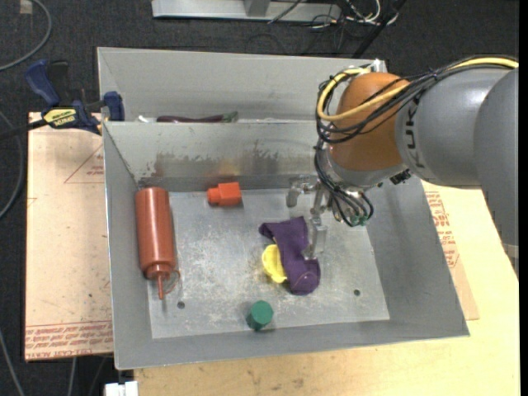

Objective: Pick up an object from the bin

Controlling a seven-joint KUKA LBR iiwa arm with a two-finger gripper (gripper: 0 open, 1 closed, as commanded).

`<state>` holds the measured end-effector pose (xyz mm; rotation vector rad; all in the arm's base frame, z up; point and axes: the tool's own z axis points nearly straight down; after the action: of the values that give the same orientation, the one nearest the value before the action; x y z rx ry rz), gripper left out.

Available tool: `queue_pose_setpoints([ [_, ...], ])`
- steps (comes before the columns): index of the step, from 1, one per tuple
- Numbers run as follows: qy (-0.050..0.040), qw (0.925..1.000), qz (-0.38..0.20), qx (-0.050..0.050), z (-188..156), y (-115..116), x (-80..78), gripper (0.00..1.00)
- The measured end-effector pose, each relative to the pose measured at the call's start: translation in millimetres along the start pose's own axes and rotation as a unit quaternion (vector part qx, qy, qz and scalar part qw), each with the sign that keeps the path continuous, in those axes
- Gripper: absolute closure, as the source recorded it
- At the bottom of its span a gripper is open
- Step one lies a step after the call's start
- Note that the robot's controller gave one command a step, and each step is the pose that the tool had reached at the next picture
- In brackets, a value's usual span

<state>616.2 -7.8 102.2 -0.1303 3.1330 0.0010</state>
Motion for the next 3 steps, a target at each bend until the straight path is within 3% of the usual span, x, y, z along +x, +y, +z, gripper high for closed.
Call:
queue_pose_setpoints([
  [1, -0.0020, 0.9912, -0.132, -0.001, 29, 28, -12.4, 1.00],
  [2, -0.0020, 0.9912, -0.133, -0.001, 29, 28, -12.4, 1.00],
  [3, -0.0042, 0.9931, -0.117, -0.001, -88, 31, -25.3, 1.00],
])
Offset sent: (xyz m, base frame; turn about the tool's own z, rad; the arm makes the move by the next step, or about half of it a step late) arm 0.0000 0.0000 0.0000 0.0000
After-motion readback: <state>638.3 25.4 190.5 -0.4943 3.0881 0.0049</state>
